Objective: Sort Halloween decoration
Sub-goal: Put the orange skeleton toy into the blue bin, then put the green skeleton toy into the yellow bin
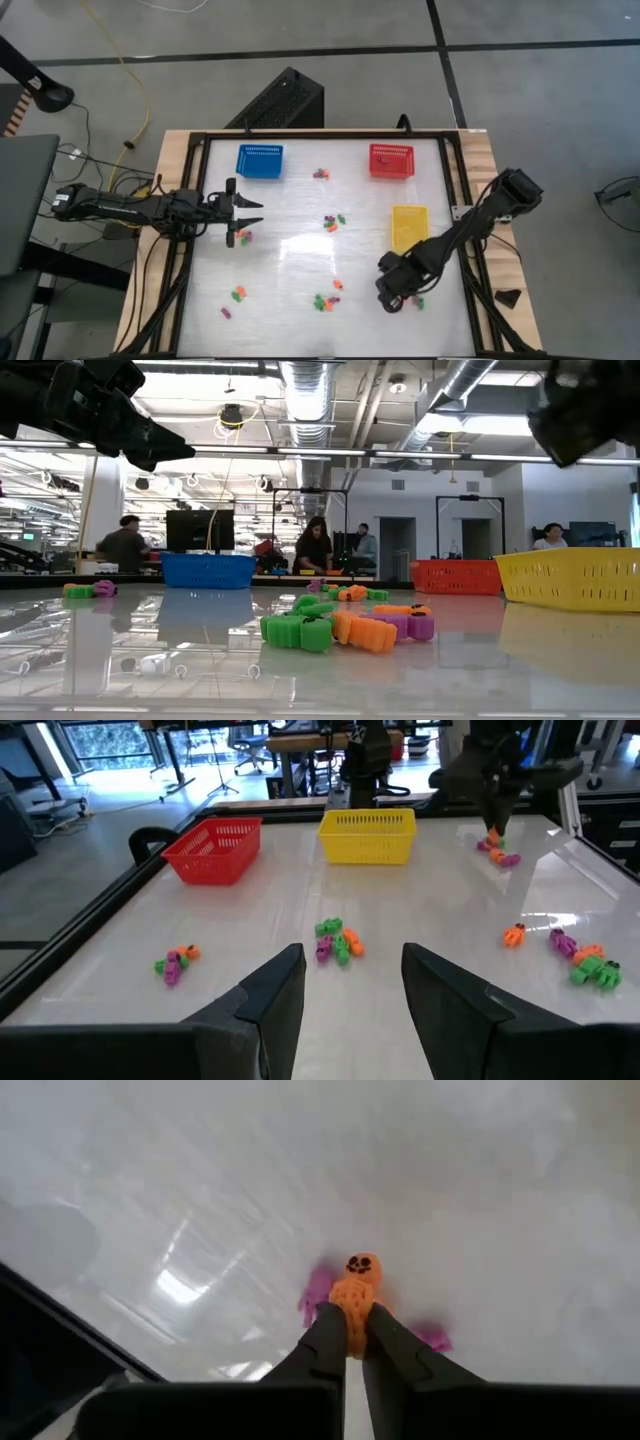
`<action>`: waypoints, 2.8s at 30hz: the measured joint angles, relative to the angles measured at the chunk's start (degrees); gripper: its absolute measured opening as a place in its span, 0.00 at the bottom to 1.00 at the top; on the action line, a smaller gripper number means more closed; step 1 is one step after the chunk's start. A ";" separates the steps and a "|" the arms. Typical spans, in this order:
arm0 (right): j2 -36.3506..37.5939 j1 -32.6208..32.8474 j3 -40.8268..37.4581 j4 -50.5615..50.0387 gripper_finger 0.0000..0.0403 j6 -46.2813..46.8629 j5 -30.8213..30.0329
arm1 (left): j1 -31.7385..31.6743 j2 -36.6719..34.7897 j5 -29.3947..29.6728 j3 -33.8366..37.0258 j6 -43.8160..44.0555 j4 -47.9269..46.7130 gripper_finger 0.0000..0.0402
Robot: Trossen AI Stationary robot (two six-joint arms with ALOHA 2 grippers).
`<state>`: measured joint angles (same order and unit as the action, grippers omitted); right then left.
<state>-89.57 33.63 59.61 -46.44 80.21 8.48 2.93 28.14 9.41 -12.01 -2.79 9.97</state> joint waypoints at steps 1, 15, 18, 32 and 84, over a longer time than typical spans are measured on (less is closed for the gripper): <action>0.42 -0.60 0.00 0.00 0.10 -1.31 -0.74 | 0.01 -0.02 0.00 0.00 0.00 -0.01 0.40; 1.23 -11.20 0.00 10.35 0.12 -28.72 -8.92 | -0.01 -0.02 0.03 0.00 -0.50 -0.24 0.40; 1.23 -14.39 0.00 18.30 0.13 -37.89 -10.60 | 0.01 0.00 0.04 0.00 -0.73 -0.41 0.40; -7.93 -36.35 0.50 70.75 0.13 -72.43 -17.21 | 0.01 -0.04 5.62 0.00 -0.44 -3.13 0.40; -33.98 -47.81 62.42 4.27 0.55 -76.51 -3.53 | 0.01 -0.03 7.26 0.00 10.25 -10.06 0.40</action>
<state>-123.54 -14.18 122.04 -42.17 3.70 4.95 2.94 28.11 16.67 -12.01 7.46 -0.09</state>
